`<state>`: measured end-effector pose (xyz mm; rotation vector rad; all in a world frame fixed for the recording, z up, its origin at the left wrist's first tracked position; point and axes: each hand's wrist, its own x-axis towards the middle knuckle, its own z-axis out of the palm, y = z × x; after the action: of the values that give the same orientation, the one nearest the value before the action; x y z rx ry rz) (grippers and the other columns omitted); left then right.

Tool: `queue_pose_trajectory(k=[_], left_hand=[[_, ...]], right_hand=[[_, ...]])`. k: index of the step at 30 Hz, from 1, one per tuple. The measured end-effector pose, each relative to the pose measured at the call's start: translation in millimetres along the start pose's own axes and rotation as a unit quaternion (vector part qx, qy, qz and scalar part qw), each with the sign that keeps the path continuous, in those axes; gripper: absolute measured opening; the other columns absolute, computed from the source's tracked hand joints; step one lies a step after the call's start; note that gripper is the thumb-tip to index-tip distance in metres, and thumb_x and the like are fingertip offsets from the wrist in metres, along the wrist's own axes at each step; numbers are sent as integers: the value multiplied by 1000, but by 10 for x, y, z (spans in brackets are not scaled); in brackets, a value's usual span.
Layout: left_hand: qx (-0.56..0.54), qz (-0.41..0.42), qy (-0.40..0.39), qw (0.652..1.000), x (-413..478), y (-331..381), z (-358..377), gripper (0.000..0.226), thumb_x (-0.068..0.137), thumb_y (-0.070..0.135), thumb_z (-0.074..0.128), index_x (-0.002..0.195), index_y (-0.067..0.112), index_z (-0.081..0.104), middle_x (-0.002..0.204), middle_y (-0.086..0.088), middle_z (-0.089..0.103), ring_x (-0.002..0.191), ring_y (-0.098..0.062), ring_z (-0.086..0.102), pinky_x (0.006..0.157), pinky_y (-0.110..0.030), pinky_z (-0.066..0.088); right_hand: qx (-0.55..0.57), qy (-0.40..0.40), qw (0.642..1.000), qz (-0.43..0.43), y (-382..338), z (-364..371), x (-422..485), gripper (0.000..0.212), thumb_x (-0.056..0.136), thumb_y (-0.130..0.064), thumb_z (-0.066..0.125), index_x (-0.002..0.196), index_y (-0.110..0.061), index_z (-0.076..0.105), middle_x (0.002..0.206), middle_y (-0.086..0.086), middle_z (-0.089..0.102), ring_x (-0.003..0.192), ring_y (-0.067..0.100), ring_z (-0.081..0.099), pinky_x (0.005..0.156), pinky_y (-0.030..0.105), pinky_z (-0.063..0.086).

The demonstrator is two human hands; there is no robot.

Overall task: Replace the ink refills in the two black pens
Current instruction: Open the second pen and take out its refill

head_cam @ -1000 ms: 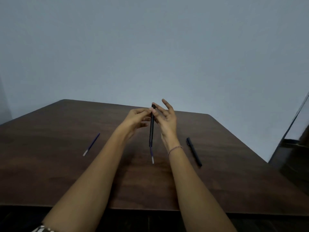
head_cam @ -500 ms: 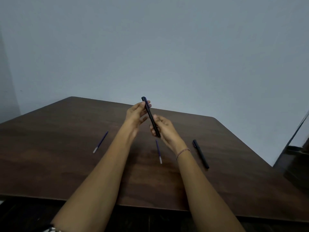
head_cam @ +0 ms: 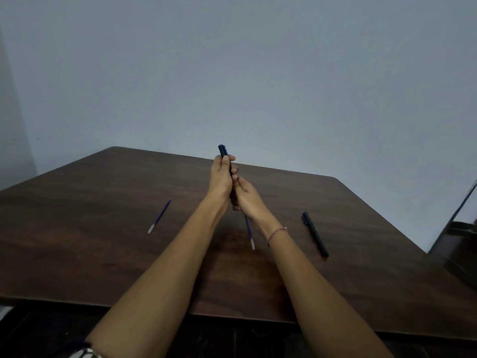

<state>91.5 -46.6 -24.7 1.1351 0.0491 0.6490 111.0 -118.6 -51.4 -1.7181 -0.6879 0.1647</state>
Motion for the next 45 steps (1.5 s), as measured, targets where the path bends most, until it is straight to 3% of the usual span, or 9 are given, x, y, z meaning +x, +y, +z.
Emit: queue_pose_trajectory(k=[6, 9, 16, 23, 26, 32, 38, 41, 45], left_hand=[[-13, 34, 32, 999, -26, 23, 11, 24, 102, 18, 30, 83, 17, 45, 59, 3, 33, 38, 0, 32, 47, -15, 32], [-10, 41, 40, 998, -29, 42, 1, 22, 101, 17, 32, 83, 16, 45, 59, 2, 32, 41, -1, 31, 48, -16, 32], [-19, 32, 86, 996, -16, 59, -46, 14, 101, 20, 34, 96, 13, 44, 57, 2, 30, 44, -4, 31, 52, -19, 36], [-65, 11, 80, 995, 13, 58, -95, 18, 98, 20, 43, 87, 18, 57, 66, 2, 49, 58, -8, 48, 54, -19, 45], [-54, -3, 125, 991, 89, 71, -194, 16, 94, 16, 51, 89, 13, 66, 82, 3, 56, 76, -9, 52, 69, -22, 47], [-48, -1, 214, 976, 205, 60, -377, 11, 88, 10, 62, 97, 4, 61, 79, -5, 58, 64, -9, 55, 58, -19, 50], [177, -28, 228, 957, 225, -18, -488, 30, 83, 10, 68, 112, 13, 60, 92, -6, 61, 75, -19, 65, 68, -33, 57], [437, -14, 201, 876, 207, -88, -558, 30, 83, 15, 68, 111, 8, 63, 108, -14, 66, 95, -27, 65, 81, -36, 54], [559, -32, 169, 811, 138, -146, -592, 22, 83, 20, 66, 101, 9, 65, 105, -14, 66, 97, -30, 62, 73, -35, 49]], right_hand=[[-35, 30, 999, -6, -63, 118, -2, 34, 102, -30, 30, 110, -5, 53, 97, 25, 64, 87, 42, 62, 77, 47, 55], [-52, 36, 998, -9, -84, 158, -28, 31, 101, -23, 32, 114, -3, 52, 109, 29, 62, 102, 47, 58, 86, 58, 49], [-100, 18, 995, -20, -96, 198, -45, 29, 101, -19, 32, 112, -3, 52, 77, 2, 54, 62, 9, 47, 56, 21, 37], [-88, 16, 995, -43, -36, 83, -56, 26, 102, -28, 32, 116, -23, 53, 71, -12, 48, 61, 2, 44, 58, 18, 36], [-158, 24, 985, -66, 21, -39, -30, 30, 101, -25, 35, 93, -11, 60, 81, 2, 53, 73, 13, 50, 67, 27, 40], [-262, 42, 962, -59, 68, -152, 28, 33, 101, -25, 37, 106, -14, 68, 100, 2, 38, 111, 21, 35, 94, 24, 25], [-262, 103, 958, -62, 35, -285, 30, 29, 100, -23, 41, 113, -15, 66, 101, 2, 42, 113, 28, 44, 99, 35, 38], [-250, 136, 955, -79, 23, -311, 42, 25, 97, -22, 47, 109, -12, 67, 98, 2, 47, 107, 28, 47, 93, 36, 43], [-191, 192, 959, -83, 22, -330, 78, 24, 95, -23, 52, 99, -3, 66, 102, 11, 55, 102, 29, 51, 89, 40, 47]])
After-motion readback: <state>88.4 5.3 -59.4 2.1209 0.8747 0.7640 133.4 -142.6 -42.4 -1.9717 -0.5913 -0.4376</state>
